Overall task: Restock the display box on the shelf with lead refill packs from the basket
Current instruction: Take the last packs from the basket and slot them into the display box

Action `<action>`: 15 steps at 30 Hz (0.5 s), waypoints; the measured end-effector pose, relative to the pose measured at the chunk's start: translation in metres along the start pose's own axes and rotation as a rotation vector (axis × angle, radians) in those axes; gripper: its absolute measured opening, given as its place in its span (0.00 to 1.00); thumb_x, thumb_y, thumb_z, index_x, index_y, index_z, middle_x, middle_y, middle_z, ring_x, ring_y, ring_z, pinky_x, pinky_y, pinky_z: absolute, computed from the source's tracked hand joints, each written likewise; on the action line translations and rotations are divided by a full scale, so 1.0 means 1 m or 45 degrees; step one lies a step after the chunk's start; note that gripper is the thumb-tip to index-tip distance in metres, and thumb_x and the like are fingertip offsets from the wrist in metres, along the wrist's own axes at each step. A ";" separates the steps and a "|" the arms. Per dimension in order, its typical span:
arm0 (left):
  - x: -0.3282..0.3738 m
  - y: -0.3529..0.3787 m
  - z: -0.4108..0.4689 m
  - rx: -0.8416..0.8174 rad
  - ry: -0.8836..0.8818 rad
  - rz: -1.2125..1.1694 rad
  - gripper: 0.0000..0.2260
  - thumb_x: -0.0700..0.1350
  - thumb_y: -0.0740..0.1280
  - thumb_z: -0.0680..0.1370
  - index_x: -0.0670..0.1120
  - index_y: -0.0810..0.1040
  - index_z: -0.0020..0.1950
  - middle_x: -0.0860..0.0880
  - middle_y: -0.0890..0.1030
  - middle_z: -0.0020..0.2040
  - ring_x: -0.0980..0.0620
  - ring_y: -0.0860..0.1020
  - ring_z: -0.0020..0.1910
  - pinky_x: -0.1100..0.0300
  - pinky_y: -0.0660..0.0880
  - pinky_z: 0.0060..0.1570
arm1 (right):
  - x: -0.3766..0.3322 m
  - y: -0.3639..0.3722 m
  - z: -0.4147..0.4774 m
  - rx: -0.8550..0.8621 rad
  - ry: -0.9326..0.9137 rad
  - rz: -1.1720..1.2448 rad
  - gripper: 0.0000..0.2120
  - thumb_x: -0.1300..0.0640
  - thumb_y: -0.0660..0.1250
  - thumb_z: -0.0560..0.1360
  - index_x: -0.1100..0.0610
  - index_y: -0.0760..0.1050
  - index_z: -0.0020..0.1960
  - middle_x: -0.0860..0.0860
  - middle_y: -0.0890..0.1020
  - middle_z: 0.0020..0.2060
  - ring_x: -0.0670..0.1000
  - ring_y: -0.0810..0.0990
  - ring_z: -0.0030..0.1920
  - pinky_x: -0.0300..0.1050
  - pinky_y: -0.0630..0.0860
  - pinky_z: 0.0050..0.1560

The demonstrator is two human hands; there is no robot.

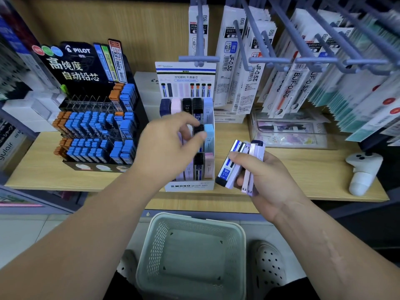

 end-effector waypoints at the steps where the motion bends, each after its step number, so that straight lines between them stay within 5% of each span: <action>1: 0.005 0.005 -0.006 -0.151 -0.097 -0.228 0.10 0.48 0.75 0.74 0.51 0.82 0.55 0.54 0.81 0.35 0.56 0.74 0.32 0.58 0.76 0.37 | -0.001 0.000 0.000 0.010 -0.008 0.020 0.04 0.59 0.74 0.73 0.55 0.79 0.44 0.52 0.83 0.33 0.49 0.78 0.28 0.52 0.71 0.44; 5: 0.016 0.027 -0.029 -0.605 -0.118 -0.544 0.23 0.42 0.81 0.66 0.55 0.80 0.57 0.49 0.82 0.39 0.56 0.74 0.30 0.66 0.71 0.34 | -0.004 0.003 0.000 0.047 -0.016 0.131 0.04 0.63 0.71 0.75 0.57 0.78 0.43 0.51 0.81 0.28 0.48 0.77 0.25 0.42 0.72 0.30; 15: 0.011 0.028 -0.027 -0.504 -0.371 -0.837 0.16 0.29 0.71 0.73 0.45 0.82 0.56 0.39 0.83 0.47 0.49 0.79 0.34 0.60 0.75 0.34 | -0.005 -0.002 0.001 0.092 0.004 0.093 0.03 0.58 0.73 0.75 0.56 0.80 0.46 0.50 0.83 0.34 0.47 0.76 0.28 0.45 0.74 0.37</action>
Point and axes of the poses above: each hand's wrist, its own z-axis towards the middle knuckle, its own y-axis out of the palm, x = y × z, the point moved 3 cm from there along z, towards the middle knuckle
